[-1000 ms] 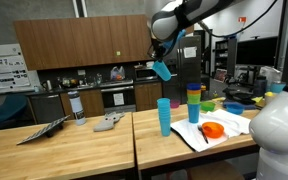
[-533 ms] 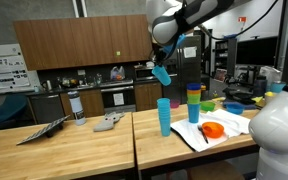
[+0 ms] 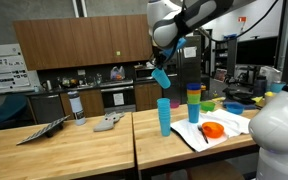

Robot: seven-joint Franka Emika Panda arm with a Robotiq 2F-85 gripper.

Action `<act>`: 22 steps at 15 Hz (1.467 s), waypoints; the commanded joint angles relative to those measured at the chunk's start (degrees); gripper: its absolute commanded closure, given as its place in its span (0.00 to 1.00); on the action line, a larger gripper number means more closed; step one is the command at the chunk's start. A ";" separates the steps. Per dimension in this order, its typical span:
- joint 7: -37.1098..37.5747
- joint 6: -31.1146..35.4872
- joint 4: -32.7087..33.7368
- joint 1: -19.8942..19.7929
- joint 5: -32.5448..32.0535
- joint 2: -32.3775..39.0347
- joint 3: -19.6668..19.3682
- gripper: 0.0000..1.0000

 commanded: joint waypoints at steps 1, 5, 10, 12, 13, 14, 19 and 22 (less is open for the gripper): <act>-0.23 -0.09 0.18 -0.56 0.34 0.01 0.50 0.95; -0.22 -0.05 0.18 -0.56 0.34 0.01 0.50 0.95; -0.21 -0.03 0.18 -0.57 0.34 0.02 0.50 0.95; -0.21 -0.03 0.18 -0.57 0.34 0.02 0.50 0.95; -0.21 -0.02 0.18 -0.57 0.34 0.02 0.50 0.95; -0.21 -0.02 0.18 -0.57 0.34 0.02 0.50 0.95; -0.21 -0.01 0.18 -0.57 0.34 0.02 0.50 0.95; -0.21 -0.01 0.18 -0.57 0.34 0.02 0.50 0.99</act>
